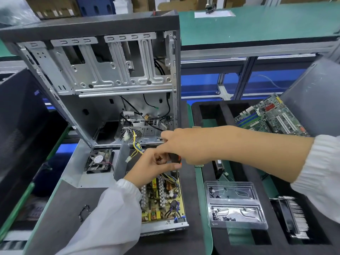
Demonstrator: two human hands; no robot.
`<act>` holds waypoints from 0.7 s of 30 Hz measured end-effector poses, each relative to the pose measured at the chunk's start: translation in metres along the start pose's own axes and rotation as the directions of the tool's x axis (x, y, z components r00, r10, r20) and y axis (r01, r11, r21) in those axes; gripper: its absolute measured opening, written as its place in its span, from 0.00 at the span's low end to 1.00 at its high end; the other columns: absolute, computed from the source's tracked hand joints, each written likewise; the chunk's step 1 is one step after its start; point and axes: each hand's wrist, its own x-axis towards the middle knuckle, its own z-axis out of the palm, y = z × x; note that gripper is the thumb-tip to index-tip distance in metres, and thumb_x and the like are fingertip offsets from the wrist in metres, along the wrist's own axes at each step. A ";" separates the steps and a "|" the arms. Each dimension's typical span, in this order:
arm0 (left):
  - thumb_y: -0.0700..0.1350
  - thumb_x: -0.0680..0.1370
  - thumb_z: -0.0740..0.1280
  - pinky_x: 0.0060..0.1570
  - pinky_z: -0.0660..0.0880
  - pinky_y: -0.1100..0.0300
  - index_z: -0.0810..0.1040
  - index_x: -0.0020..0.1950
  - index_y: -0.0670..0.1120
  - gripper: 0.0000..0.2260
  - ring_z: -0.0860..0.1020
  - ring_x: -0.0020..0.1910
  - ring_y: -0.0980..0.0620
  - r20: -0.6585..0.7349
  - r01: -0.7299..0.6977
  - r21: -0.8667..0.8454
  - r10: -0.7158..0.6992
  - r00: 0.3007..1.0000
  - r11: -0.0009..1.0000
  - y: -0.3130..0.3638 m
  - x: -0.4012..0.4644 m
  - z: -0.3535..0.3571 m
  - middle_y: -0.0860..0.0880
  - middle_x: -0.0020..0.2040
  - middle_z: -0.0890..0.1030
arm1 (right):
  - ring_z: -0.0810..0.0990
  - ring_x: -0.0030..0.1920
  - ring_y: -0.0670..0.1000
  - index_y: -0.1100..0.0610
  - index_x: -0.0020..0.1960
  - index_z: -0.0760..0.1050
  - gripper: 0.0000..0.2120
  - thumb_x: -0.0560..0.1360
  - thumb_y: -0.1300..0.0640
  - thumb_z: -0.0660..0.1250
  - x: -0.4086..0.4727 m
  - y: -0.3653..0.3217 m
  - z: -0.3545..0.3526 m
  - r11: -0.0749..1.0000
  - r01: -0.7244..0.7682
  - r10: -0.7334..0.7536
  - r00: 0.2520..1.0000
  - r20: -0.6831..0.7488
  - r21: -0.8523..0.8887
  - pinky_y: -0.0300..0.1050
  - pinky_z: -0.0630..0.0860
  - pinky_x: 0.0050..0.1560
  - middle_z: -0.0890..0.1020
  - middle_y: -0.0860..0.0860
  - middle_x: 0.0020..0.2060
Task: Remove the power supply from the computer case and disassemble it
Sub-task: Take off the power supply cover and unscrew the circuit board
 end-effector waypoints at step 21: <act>0.42 0.63 0.80 0.35 0.64 0.59 0.75 0.40 0.40 0.16 0.65 0.30 0.49 -0.115 0.002 -0.071 -0.010 0.993 0.997 0.002 0.012 0.009 0.46 0.30 0.70 | 0.71 0.37 0.51 0.55 0.55 0.68 0.21 0.77 0.38 0.60 0.001 0.003 0.004 0.972 -0.208 0.219 0.971 -0.098 0.112 0.43 0.62 0.29 0.67 0.49 0.38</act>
